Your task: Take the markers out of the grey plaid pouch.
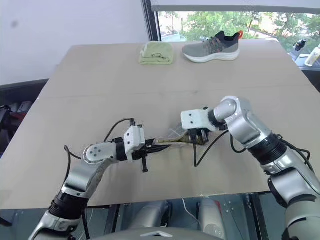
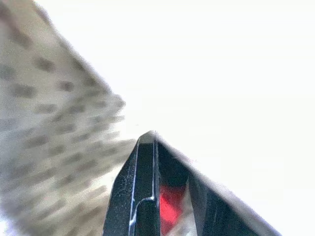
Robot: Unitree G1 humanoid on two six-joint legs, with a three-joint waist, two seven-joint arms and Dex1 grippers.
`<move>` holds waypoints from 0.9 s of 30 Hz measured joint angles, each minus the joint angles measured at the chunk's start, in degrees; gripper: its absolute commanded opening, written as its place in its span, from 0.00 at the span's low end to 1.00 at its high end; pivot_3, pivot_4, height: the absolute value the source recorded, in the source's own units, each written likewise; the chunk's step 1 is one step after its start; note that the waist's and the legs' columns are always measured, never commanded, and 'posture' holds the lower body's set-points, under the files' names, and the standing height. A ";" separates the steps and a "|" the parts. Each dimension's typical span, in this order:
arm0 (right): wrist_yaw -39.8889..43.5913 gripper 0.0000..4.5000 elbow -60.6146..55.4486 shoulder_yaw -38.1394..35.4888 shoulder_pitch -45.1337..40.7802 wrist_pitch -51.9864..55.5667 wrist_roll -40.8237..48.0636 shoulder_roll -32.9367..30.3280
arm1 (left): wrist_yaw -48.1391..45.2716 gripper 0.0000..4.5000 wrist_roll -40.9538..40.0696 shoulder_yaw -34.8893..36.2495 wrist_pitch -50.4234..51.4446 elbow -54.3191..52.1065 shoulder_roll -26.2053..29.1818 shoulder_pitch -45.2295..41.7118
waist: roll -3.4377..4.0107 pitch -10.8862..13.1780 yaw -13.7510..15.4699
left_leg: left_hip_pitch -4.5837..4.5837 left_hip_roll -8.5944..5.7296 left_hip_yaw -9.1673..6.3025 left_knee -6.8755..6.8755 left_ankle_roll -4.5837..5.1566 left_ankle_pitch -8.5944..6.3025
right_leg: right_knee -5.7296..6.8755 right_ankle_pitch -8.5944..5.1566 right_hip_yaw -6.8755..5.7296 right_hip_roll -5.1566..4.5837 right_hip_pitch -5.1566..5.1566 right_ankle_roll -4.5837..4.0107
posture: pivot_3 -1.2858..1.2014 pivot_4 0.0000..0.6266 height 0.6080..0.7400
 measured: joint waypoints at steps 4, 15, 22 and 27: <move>-2.42 0.07 -0.57 -3.47 0.00 5.81 2.50 0.36 | 3.81 0.00 6.81 -0.30 -3.70 1.01 1.82 -2.43 | 0.02 0.01 0.06 | -0.12 -0.02 0.00 -0.01 0.00 0.00 | -0.06 0.00 -0.02 -0.02 -0.08 0.00 | 0.52 0.24 1.00; -7.58 0.07 -4.55 -7.84 1.77 17.43 9.83 1.79 | 15.62 0.00 21.27 -1.15 -9.00 5.52 3.21 -8.32 | 0.02 0.03 -0.16 | -0.14 -0.01 -0.02 -0.01 0.01 0.00 | -0.03 0.00 -0.04 0.00 -0.09 0.01 | 0.52 0.24 1.00; -20.83 0.07 3.08 -24.61 4.07 33.26 21.05 18.61 | 20.15 0.00 28.77 -2.24 -14.50 10.57 5.87 -8.33 | 0.06 0.05 0.06 | -0.16 -0.11 -0.05 -0.04 0.00 0.02 | 0.05 0.00 -0.08 0.07 -0.13 0.01 | 0.52 0.24 1.00; -25.04 0.07 4.03 -27.81 3.16 37.73 25.43 20.87 | 20.68 0.00 30.00 -2.82 -16.37 10.75 5.47 -8.68 | 0.07 0.05 -0.13 | -0.18 -0.13 -0.03 -0.04 0.00 0.02 | 0.04 0.00 -0.11 0.04 -0.15 0.01 | 0.52 0.24 1.00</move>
